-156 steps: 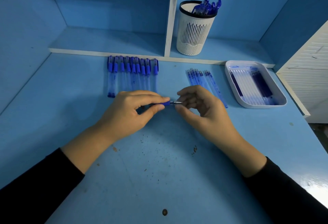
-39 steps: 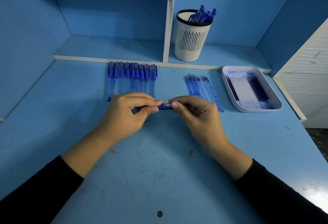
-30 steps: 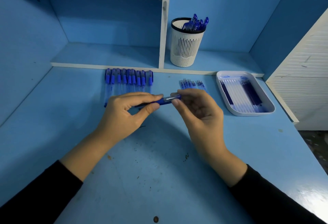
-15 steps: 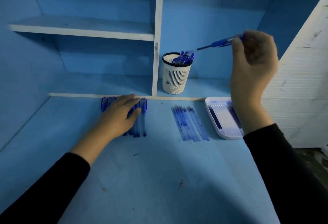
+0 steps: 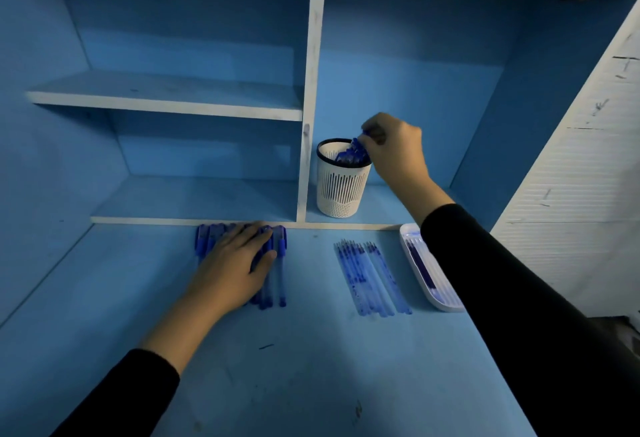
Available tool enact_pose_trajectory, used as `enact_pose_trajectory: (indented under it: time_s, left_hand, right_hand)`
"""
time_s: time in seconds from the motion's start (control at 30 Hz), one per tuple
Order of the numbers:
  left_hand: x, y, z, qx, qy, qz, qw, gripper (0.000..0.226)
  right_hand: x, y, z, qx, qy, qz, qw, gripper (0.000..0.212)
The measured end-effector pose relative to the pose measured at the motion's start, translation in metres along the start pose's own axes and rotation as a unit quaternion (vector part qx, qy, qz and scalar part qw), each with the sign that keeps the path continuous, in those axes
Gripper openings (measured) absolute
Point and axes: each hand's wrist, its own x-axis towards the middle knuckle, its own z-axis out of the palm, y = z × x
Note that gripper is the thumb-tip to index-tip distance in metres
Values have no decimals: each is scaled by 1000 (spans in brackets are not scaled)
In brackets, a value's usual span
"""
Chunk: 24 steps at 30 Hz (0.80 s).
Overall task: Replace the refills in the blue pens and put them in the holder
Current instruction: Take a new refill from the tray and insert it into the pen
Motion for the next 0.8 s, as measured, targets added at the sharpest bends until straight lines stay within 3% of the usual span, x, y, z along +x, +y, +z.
enact_pose_trajectory:
  time_s: [0.2,0.4,0.53,0.67,0.8]
  left_hand:
    - [0,1,-2,25,0,6,1000,87]
    - [-4,7,-11,42,15,21,999,87]
    - [-18,0,-18,24,3,17,1000,89]
    - [-40,-12,-20,18,-1,28,999,82]
    - [-51,-16,-21,2,-6,30,1000,78]
  right_hand:
    - [-8,3,1,-50,9,-37,998,22]
    - [-62,-16,7,14,70,-62,996,13]
    - [-110,-30,25,51,-44,27,997,15]
    - [-144,-34,44,70,-185,118,973,23]
    - [-161,-38,57,69,-245,114,960,26]
